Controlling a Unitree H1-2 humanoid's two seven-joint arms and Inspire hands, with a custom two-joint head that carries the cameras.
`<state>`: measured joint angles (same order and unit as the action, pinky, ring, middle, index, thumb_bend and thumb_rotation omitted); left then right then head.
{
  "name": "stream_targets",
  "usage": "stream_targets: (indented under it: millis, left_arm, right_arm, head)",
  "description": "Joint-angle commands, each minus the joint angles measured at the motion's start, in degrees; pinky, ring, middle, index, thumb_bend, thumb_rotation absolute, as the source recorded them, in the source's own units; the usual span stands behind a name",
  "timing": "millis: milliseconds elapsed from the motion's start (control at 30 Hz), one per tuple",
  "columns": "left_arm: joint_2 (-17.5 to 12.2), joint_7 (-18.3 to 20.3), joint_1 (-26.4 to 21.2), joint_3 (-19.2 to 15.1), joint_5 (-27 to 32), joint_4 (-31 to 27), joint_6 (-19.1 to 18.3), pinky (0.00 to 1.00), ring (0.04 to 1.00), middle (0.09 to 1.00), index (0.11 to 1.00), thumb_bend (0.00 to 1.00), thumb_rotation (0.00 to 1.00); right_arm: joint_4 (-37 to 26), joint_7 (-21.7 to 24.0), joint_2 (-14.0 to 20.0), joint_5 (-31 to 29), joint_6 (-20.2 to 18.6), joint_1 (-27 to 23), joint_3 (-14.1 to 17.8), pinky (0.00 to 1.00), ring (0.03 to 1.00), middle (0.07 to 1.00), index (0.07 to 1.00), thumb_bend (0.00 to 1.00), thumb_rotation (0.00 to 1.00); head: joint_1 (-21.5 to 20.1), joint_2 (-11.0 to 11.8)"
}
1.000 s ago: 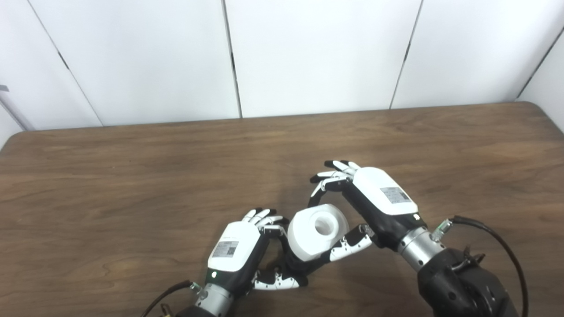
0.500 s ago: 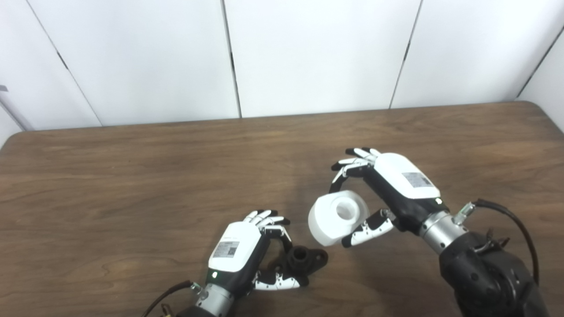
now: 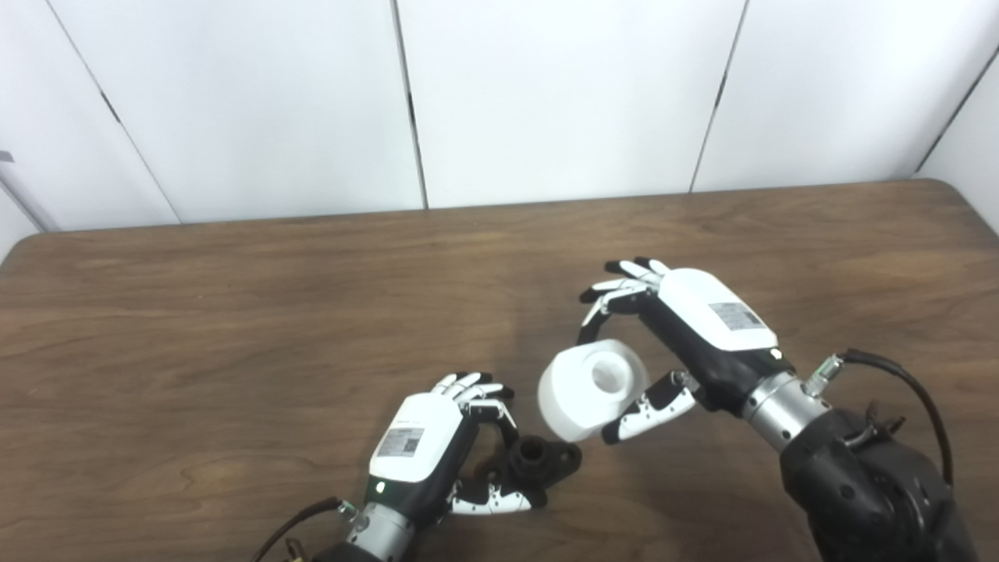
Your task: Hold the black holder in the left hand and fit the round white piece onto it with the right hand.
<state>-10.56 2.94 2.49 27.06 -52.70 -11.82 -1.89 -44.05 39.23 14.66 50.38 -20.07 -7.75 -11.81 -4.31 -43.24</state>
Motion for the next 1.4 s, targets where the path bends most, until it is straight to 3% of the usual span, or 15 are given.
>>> stream_targets:
  millis: [0, 400, 933, 1367]
  left_arm:
    - [-0.4, 2.48, 0.01, 1.14, -1.55, 2.02, -0.63, 0.92, 0.895, 0.804, 0.486, 0.52, 0.05]
    - [-0.08, 2.31, -0.31, 1.38, -1.83, 2.28, -0.75, 0.93, 0.896, 0.801, 0.486, 0.52, 0.05]
    - [0.1, 2.57, -0.34, 1.57, -1.6, 2.01, -1.35, 0.94, 0.901, 0.804, 0.486, 0.52, 0.05]
    - [0.09, 2.48, -0.42, 1.91, -1.98, 1.82, -1.65, 0.94, 0.898, 0.804, 0.486, 0.52, 0.05]
  right_arm:
    - [-2.75, 1.04, -0.62, 1.13, 0.01, -1.95, 0.04, 0.98, 0.938, 0.807, 0.482, 0.52, 0.14]
    - [-4.15, 5.1, -4.09, 4.43, 1.34, -0.45, -1.08, 0.99, 0.944, 0.804, 0.483, 0.52, 0.14]
    - [3.43, 0.0, -5.72, 6.08, 6.01, 1.87, -4.18, 0.97, 0.935, 0.792, 0.482, 0.52, 0.13]
    - [3.99, -0.62, -6.94, 6.46, 6.16, 2.34, -4.62, 0.99, 0.941, 0.795, 0.482, 0.52, 0.14]
  head:
    - [0.04, -0.06]
    - [0.59, -0.53]
    - [0.89, -1.03]
    - [0.89, -1.2]
